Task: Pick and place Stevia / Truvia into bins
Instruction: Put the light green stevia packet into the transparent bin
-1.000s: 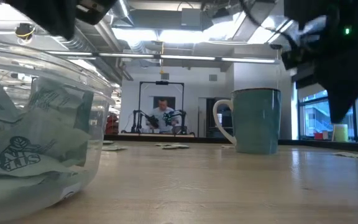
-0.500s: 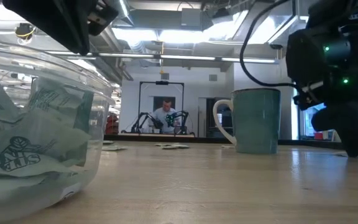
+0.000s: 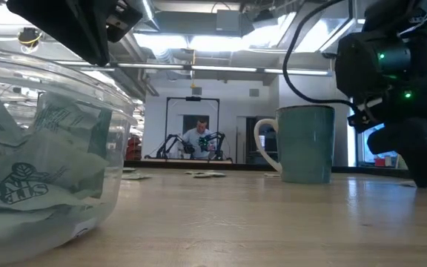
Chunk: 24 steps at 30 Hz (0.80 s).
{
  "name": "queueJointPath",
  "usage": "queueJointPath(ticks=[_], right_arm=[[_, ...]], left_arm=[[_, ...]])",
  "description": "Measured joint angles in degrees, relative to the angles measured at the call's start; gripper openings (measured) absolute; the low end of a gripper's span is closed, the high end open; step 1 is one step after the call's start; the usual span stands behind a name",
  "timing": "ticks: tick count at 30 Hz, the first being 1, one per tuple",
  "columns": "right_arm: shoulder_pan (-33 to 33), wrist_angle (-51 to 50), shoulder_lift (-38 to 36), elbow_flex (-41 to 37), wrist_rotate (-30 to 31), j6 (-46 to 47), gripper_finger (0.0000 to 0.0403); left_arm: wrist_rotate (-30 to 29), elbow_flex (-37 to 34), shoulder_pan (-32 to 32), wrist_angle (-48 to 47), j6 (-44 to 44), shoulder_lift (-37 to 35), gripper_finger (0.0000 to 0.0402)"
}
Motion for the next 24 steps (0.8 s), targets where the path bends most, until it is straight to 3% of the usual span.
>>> queueJointPath(ticks=[5, 13, 24], right_arm=[[0.04, 1.38, -0.05, -0.30, -3.15, -1.34, 0.0053], [0.04, 1.49, -0.04, -0.35, -3.40, -1.59, 0.0006], [3.43, 6.31, 0.33, 6.85, -5.80, -11.13, 0.0002]], left_arm=[[0.07, 0.00, 0.00, 0.00, -0.30, 0.00, 0.0031], [0.22, 0.00, 0.00, 0.00, -0.51, 0.02, 0.0028], [0.87, 0.00, 0.00, 0.43, -0.49, 0.02, 0.0029]])
